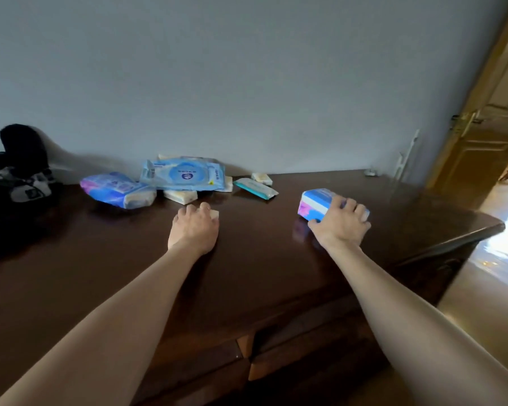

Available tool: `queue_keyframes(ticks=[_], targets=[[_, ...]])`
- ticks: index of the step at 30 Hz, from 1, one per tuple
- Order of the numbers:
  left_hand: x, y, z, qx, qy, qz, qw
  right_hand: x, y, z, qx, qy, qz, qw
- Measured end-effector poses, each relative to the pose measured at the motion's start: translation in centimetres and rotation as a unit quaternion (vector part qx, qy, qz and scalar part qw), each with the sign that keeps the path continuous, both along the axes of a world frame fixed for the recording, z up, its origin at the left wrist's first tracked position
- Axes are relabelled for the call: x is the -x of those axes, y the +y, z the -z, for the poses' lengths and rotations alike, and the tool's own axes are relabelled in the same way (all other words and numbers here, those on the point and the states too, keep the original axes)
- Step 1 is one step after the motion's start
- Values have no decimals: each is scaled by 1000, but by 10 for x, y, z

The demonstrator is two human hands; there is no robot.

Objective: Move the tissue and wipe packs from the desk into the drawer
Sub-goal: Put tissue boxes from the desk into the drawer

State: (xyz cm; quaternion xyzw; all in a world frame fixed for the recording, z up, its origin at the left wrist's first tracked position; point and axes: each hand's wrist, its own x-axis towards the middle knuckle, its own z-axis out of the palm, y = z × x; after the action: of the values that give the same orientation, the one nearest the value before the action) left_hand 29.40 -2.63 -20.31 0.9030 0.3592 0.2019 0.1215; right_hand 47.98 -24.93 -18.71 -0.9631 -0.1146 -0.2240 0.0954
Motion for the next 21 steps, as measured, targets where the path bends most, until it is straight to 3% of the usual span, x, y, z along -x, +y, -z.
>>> queue_keyframes(ticks=[2,5,9,14,18,21], targets=[[2,1,-1,18,-16,20,1000,-4,-3,-11,25,-4,-7,1000],[10,-3,-3,42,-29,53,997,-17,-17,-24,7,79,4,997],[30,-17,-1,43,-31,47,997,-11,-40,-20,-132,208,-76,966],[56,-52,-2,53,-72,33,995,80,-33,2,-183,163,-206,947],[103,-101,-7,93,-231,4,968,170,-30,31,-284,128,-307,899],[164,-140,2,67,-352,-25,933,237,-42,66,-422,33,-364,830]])
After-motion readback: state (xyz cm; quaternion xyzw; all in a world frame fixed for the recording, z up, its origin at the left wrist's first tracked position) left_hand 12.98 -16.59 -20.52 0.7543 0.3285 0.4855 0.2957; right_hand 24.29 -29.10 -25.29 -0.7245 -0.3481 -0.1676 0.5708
